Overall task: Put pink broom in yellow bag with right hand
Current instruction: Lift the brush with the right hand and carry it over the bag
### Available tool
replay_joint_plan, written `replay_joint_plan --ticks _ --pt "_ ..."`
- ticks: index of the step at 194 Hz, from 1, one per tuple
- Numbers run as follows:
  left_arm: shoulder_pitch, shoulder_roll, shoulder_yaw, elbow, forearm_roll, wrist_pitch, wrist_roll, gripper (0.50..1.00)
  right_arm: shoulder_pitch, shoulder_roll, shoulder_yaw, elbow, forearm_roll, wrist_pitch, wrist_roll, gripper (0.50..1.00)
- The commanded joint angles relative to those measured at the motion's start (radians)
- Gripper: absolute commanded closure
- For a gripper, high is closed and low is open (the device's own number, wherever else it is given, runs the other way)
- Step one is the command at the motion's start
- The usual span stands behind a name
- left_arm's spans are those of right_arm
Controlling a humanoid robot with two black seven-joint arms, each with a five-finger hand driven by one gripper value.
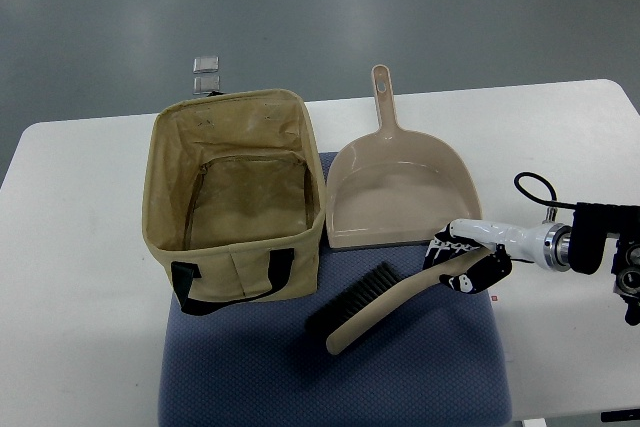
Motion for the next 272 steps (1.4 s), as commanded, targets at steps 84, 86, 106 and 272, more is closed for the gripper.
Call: replay_joint_plan --ticks 84,86,106,272 --pt "0.000 0.000 0.000 0.002 0.000 0.000 0.000 0.500 0.091 -0.109 0.119 0.025 0.014 0.071 0.026 1.000" --pt "0.000 0.000 0.000 0.002 0.000 0.000 0.000 0.500 0.091 -0.112 0.129 0.027 0.014 0.076 0.026 1.000" --pt "0.000 0.000 0.000 0.002 0.000 0.000 0.000 0.500 0.090 -0.143 0.224 0.030 0.025 0.131 0.034 1.000" --pt "-0.003 0.000 0.005 -0.011 0.003 0.000 0.000 0.500 0.430 0.101 0.353 -0.150 0.040 0.289 -0.050 1.000"
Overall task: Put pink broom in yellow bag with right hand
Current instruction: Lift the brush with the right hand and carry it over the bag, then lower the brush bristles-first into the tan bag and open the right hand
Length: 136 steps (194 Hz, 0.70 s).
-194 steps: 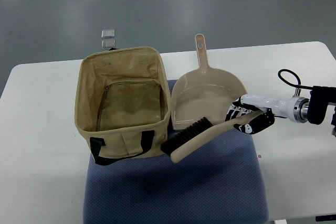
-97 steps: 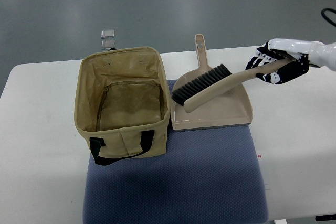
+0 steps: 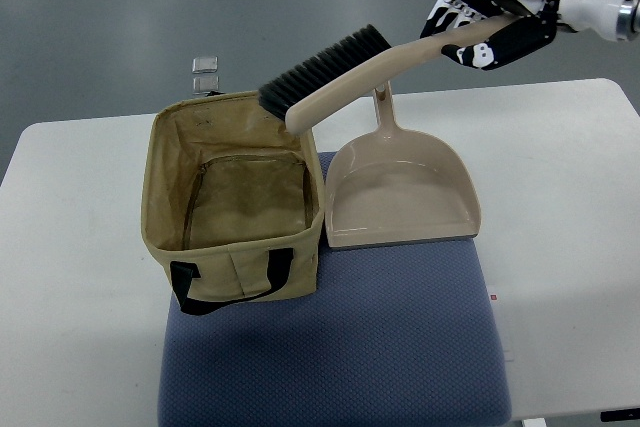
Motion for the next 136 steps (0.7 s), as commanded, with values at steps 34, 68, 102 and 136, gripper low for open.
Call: replay_joint_plan --ticks 34,68,102,136 --pt "0.000 0.000 -0.002 0.002 -0.002 0.000 0.000 0.500 0.135 0.273 -0.167 -0.205 -0.150 -0.002 -0.009 1.000" --pt "0.000 0.000 -0.005 0.000 -0.002 0.000 0.000 0.500 0.195 0.408 -0.244 -0.307 -0.236 0.001 -0.001 1.000" --pt "0.000 0.000 -0.005 0.000 -0.002 0.000 0.000 0.500 0.236 0.513 -0.302 -0.372 -0.293 0.002 0.000 1.000" --pt "0.000 0.000 -0.005 0.000 -0.002 0.000 0.000 0.500 0.250 0.564 -0.353 -0.418 -0.337 0.001 0.009 1.000"
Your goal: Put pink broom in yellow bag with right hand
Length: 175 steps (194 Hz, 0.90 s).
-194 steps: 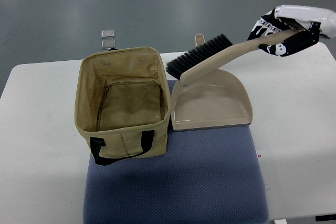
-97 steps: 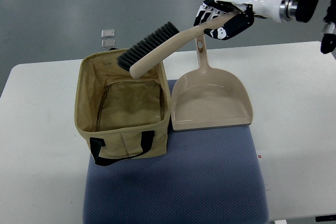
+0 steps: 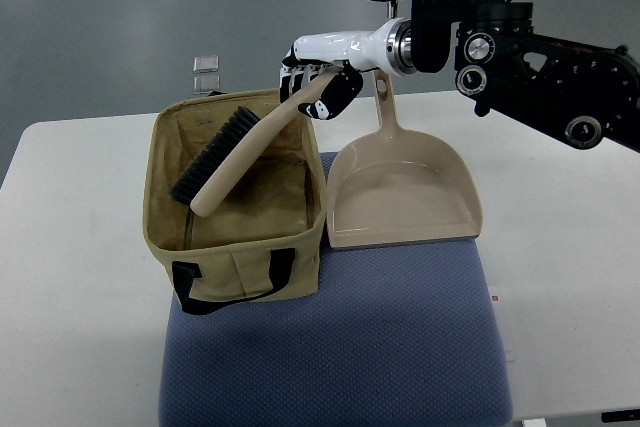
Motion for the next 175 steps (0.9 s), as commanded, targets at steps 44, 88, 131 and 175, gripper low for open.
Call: replay_joint_plan --ticks 44,88,131,175 --pt "0.000 0.000 0.000 0.000 0.000 0.000 0.000 0.500 0.005 0.067 -0.029 -0.056 -0.050 0.002 0.009 0.607" --pt "0.000 0.000 0.000 0.001 0.000 0.000 0.000 0.500 0.005 0.058 -0.029 -0.067 -0.048 0.004 0.009 0.572" --pt "0.000 0.000 0.000 0.003 0.000 0.000 0.000 0.500 0.030 0.024 0.045 -0.069 -0.022 -0.012 0.010 0.570" --pt "0.000 0.000 0.000 0.000 0.000 0.000 0.000 0.500 -0.085 -0.019 0.367 -0.110 0.063 -0.032 0.010 0.570"
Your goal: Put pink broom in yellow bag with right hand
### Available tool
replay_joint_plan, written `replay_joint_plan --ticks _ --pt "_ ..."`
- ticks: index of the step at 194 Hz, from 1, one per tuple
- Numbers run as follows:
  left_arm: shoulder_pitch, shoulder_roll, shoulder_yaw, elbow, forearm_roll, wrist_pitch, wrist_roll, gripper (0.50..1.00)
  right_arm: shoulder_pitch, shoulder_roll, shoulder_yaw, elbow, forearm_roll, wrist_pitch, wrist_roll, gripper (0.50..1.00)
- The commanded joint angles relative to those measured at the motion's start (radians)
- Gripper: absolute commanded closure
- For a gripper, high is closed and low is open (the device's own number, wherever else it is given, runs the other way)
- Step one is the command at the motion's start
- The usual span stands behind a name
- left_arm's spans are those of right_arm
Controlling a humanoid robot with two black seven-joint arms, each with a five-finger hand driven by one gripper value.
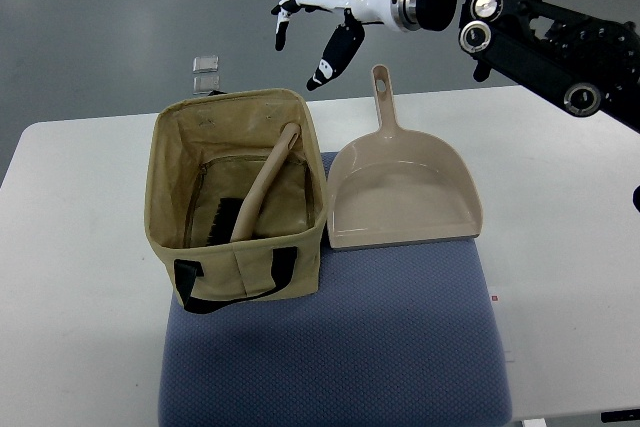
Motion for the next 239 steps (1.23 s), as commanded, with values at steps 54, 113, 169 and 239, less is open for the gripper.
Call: replay_joint_plan --ticks 54,113,169,239 --pt "0.000 0.000 0.002 -0.005 0.001 0.000 0.000 0.500 -0.335 -0.009 0.546 -0.051 0.418 -0.140 0.026 0.570" --pt "0.000 0.000 0.003 -0.005 0.001 -0.002 0.000 0.500 -0.616 -0.002 0.610 -0.085 0.920 -0.247 0.254 0.570" --pt "0.000 0.000 0.003 -0.006 0.001 -0.002 0.000 0.500 -0.731 0.080 0.610 -0.131 1.079 -0.192 0.394 0.570" --pt "0.000 0.000 0.003 -0.006 0.001 -0.002 0.000 0.500 -0.757 0.155 0.630 -0.165 1.093 -0.144 0.463 0.570"
